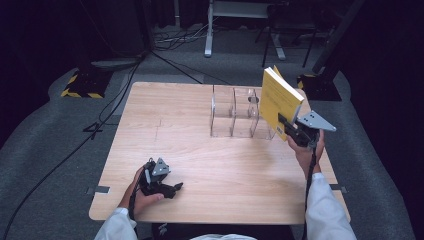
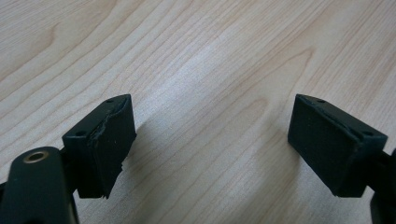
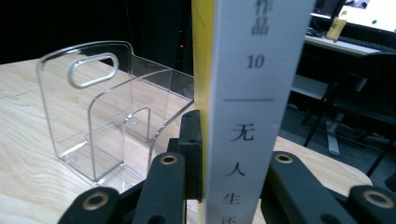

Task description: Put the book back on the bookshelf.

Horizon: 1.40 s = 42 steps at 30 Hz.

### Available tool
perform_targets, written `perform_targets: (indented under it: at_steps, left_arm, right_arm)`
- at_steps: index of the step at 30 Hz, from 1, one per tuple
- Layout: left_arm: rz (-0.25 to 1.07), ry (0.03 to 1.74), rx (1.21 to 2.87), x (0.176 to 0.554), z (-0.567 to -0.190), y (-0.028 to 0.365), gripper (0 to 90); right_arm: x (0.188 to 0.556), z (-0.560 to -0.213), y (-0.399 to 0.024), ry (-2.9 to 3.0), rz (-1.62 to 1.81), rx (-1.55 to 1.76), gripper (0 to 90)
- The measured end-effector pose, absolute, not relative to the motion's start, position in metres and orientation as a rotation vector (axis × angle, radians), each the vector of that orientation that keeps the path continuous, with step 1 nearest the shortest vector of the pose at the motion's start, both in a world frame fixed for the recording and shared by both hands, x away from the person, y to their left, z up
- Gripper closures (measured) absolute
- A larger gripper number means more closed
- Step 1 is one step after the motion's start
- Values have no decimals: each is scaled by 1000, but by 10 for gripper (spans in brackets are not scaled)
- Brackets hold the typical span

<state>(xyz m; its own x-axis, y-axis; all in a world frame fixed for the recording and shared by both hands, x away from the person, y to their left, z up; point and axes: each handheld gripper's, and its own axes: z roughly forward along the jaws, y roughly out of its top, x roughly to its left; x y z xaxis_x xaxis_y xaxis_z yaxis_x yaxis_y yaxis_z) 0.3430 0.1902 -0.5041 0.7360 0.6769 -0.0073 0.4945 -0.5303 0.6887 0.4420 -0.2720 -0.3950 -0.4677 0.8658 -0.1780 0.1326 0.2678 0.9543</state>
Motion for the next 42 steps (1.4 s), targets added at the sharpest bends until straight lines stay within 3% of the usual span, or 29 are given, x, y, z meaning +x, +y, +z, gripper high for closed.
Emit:
perform_targets:
  at_steps: [16,42]
  left_arm:
    - [335,882,2237,343,-505,190,158]
    - [336,885,2237,343,-505,189,158]
  right_arm:
    - [465,-415,-248,1783,1164,977,764]
    - [482,-446,-245,1724,1182,1077,763]
